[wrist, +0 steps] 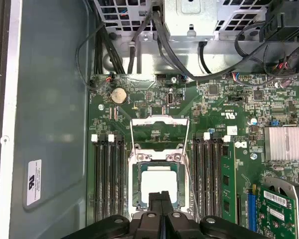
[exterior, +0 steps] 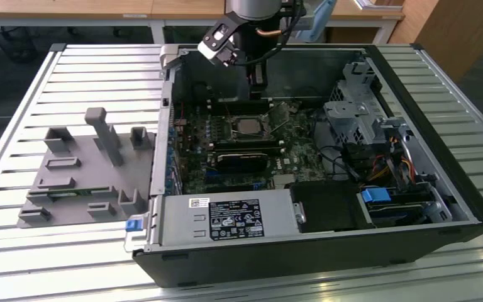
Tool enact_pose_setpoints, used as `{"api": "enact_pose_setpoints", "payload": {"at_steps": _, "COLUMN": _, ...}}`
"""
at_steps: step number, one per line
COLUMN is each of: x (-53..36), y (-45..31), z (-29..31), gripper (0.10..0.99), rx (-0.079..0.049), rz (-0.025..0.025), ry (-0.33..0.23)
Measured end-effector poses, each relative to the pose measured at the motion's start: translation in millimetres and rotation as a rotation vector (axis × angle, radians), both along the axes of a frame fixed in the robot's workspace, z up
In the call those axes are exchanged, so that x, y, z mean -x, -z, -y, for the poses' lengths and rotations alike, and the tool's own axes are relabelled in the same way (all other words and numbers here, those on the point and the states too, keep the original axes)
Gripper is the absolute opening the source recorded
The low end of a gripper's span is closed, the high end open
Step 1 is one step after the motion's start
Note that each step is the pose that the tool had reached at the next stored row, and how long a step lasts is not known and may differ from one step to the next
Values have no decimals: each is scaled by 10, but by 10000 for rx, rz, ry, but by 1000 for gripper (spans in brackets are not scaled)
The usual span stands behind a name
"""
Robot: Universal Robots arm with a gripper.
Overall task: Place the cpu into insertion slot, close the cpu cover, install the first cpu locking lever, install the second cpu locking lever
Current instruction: 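Place the cpu into insertion slot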
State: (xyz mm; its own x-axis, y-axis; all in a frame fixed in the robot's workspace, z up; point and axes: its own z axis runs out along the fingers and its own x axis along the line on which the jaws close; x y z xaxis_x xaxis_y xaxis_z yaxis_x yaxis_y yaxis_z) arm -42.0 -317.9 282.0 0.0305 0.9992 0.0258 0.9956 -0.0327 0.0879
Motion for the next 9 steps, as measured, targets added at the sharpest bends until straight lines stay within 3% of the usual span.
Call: {"api": "enact_pose_setpoints", "payload": {"at_steps": 9, "x": 0, "y": 17, "z": 0, "gripper": 106, "rx": 0, "rz": 0, "ry": 0}}
